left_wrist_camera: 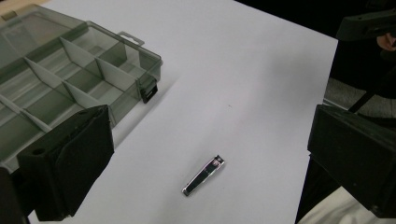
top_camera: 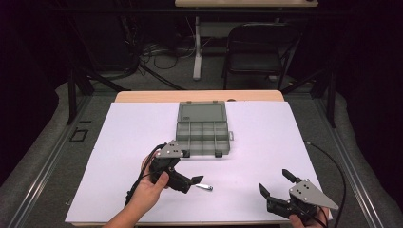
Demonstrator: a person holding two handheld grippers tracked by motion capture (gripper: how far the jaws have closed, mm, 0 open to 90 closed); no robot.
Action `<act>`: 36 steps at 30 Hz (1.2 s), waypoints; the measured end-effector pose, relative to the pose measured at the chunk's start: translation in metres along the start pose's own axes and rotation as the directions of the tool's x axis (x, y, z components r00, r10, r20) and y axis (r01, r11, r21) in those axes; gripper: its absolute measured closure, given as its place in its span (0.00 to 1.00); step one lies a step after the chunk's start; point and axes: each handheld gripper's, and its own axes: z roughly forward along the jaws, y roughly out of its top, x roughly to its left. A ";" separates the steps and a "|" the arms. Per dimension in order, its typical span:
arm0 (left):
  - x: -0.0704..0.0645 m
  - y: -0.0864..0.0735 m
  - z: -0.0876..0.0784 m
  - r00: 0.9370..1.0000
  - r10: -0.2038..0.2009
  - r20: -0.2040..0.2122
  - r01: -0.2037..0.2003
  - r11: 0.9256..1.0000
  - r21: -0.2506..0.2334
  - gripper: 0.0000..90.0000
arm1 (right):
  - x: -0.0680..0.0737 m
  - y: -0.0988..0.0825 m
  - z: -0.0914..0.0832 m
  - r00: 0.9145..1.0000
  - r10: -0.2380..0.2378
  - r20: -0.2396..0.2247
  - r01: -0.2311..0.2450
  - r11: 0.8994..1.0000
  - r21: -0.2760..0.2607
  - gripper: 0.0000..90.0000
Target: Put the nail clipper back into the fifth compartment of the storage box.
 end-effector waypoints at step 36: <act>0.014 0.018 0.045 0.997 0.037 0.061 -0.054 0.949 0.312 0.00 | 0.003 -0.002 0.004 1.000 -0.009 -0.017 0.009 1.000 0.014 0.16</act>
